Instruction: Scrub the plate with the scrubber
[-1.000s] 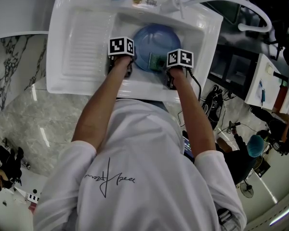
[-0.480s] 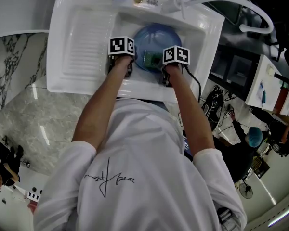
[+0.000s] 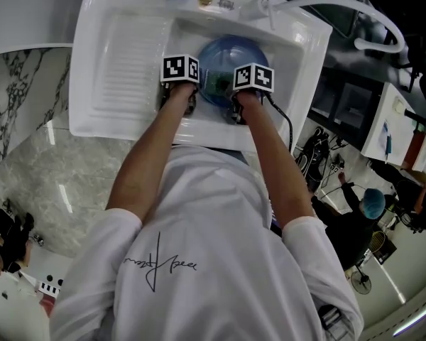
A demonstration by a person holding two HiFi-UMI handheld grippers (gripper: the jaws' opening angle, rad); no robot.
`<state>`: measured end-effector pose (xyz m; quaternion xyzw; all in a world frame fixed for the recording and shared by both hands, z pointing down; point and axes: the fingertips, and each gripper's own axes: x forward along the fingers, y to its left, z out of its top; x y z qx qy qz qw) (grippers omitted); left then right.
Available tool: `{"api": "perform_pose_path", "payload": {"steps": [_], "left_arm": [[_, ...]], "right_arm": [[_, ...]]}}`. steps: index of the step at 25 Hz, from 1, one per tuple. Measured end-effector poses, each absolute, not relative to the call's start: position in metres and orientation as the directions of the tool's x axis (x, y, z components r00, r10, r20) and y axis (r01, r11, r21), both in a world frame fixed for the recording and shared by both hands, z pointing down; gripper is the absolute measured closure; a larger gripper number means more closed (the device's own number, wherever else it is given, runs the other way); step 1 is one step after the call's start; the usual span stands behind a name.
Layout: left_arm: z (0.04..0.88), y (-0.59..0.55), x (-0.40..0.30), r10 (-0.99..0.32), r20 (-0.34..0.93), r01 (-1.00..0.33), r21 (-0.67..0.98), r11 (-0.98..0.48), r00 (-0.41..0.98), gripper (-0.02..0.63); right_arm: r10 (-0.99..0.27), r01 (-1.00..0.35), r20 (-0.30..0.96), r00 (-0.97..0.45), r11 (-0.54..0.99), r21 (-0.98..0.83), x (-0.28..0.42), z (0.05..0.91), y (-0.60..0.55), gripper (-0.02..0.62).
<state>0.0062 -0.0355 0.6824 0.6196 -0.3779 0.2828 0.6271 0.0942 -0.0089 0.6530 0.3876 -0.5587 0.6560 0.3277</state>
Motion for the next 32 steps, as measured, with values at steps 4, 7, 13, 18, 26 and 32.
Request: {"api": "perform_pose_path", "payload": {"steps": [4, 7, 13, 18, 26, 32], "left_arm": [[0.682, -0.036, 0.006, -0.114, 0.823, -0.822, 0.565, 0.07, 0.556, 0.534], [0.682, -0.035, 0.005, -0.112, 0.824, -0.823, 0.564, 0.071, 0.555, 0.534], [0.682, -0.035, 0.007, -0.112, 0.823, -0.822, 0.565, 0.071, 0.556, 0.534], [0.682, -0.035, 0.006, -0.11, 0.823, -0.821, 0.566, 0.073, 0.558, 0.534], [0.681, -0.035, 0.006, -0.11, 0.823, -0.821, 0.566, 0.075, 0.557, 0.534], [0.68, -0.035, 0.006, -0.11, 0.823, -0.821, 0.566, 0.073, 0.557, 0.534]], "right_arm": [[-0.044, -0.846, 0.866, -0.498, -0.192, -0.497, 0.087, 0.652, -0.015, 0.534], [-0.079, -0.82, 0.845, -0.529, -0.209, -0.533, 0.08, 0.649, -0.022, 0.534], [-0.173, -0.76, 0.793, -0.584, -0.228, -0.609, 0.079, 0.634, -0.047, 0.535], [-0.205, -0.766, 0.79, -0.578, -0.198, -0.611, 0.083, 0.629, -0.063, 0.534], [-0.19, -0.781, 0.794, -0.578, -0.155, -0.605, 0.079, 0.633, -0.076, 0.534], [-0.162, -0.807, 0.813, -0.56, -0.118, -0.579, 0.076, 0.641, -0.076, 0.534]]}}
